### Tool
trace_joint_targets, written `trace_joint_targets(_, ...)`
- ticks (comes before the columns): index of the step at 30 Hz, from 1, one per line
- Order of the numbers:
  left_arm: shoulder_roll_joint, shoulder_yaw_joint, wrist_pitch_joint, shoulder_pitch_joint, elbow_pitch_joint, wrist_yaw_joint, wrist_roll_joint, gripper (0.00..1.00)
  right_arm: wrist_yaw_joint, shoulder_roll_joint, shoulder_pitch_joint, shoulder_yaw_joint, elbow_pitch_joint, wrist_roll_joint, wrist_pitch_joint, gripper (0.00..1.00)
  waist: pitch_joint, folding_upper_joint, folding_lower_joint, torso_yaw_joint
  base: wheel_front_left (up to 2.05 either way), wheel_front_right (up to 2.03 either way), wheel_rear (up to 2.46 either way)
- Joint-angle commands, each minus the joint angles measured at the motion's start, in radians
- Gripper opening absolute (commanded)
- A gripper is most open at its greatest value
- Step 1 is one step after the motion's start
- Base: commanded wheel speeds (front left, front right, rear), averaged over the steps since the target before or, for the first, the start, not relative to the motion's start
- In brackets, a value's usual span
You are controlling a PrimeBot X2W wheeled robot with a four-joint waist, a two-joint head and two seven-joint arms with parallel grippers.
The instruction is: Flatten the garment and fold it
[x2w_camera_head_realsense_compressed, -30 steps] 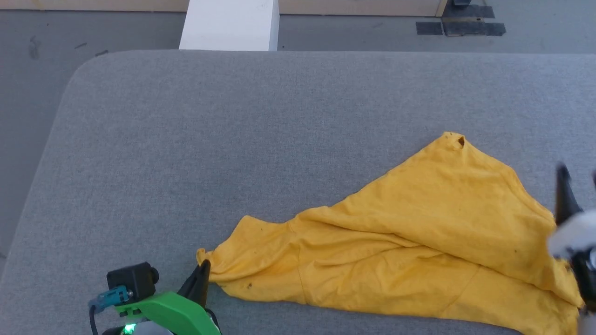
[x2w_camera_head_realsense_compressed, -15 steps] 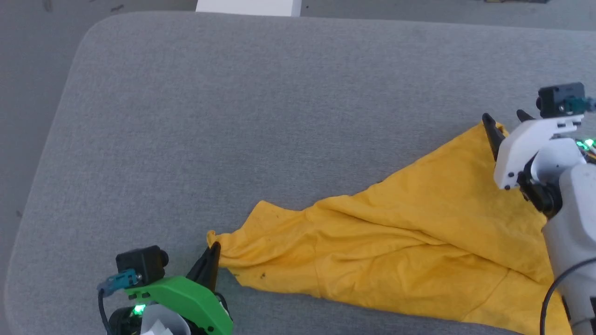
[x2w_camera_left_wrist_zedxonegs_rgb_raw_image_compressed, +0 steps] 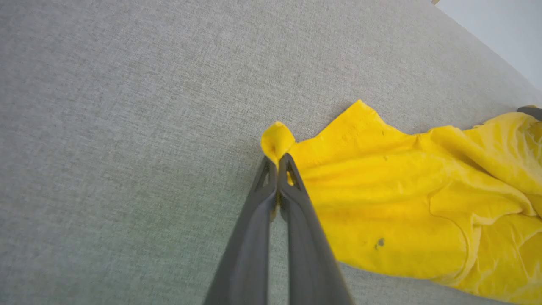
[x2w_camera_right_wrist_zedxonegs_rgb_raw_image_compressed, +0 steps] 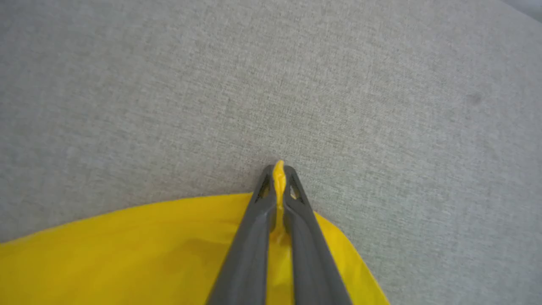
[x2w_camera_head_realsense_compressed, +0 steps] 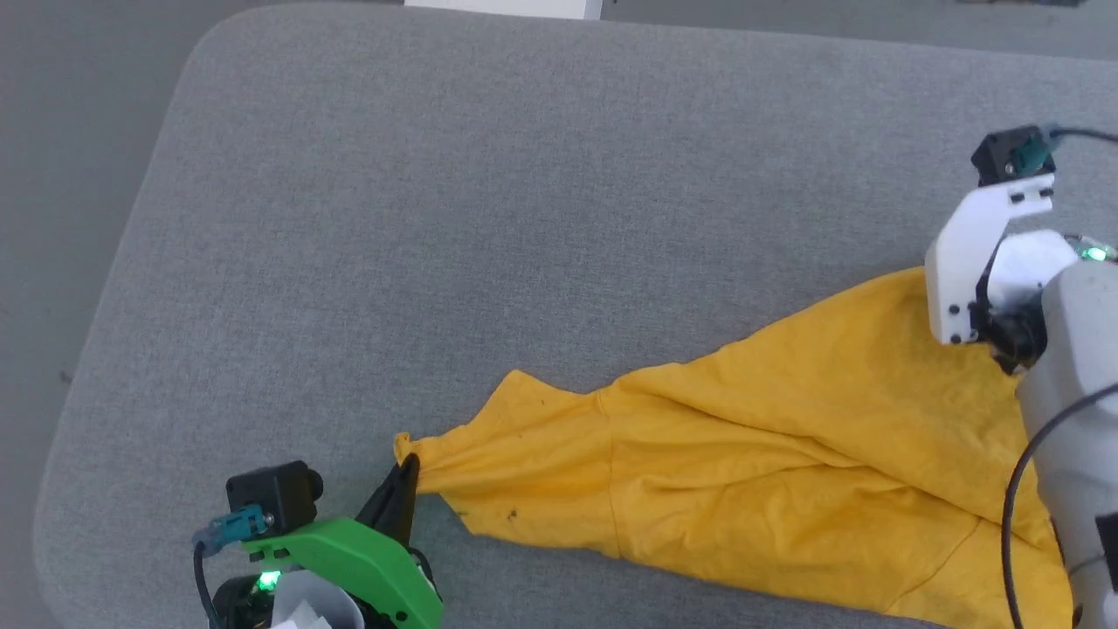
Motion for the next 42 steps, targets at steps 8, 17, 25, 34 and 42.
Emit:
trace_joint_targets(8, 0.007, 0.007, -0.013, 0.023, 0.006, 0.003, -0.008, 0.00, -0.001, 0.037, 0.253, -0.078, -0.202, 0.088, -0.279, 0.00, -0.094, 0.0000, 0.0000, -0.044, 0.00, 0.00, 0.00)
trace_joint_targets(17, 0.019, 0.042, -0.062, 0.017, -0.010, -0.003, -0.001, 0.00, -0.001, 0.104, 0.548, -0.186, -0.484, 0.184, -0.446, 0.00, -0.159, 0.0000, 0.0000, -0.106, 0.00, 0.00, 0.00)
trace_joint_targets(25, 0.043, 0.098, -0.027, -0.210, -0.021, -0.092, -0.049, 0.00, -0.001, 0.056, 0.562, -0.200, -0.684, 0.213, -0.310, 0.00, -0.151, 0.0000, 0.0000, -0.150, 0.00, 0.00, 0.00)
trace_joint_targets(34, 0.024, 0.225, 0.056, -0.672, 0.110, -0.126, -0.162, 0.00, -0.001, -0.140, 0.233, -0.053, -0.755, 0.231, -0.111, 0.00, -0.015, 0.0000, 0.0000, -0.203, 0.00, 0.00, 0.00)
trace_joint_targets(42, 0.040, 0.255, 0.028, -1.073, 0.281, -0.108, -0.085, 0.00, -0.001, -0.215, -0.153, 0.112, -0.646, 0.220, -0.048, 0.00, 0.140, 0.0000, 0.0000, -0.255, 0.00, 0.00, 0.00)
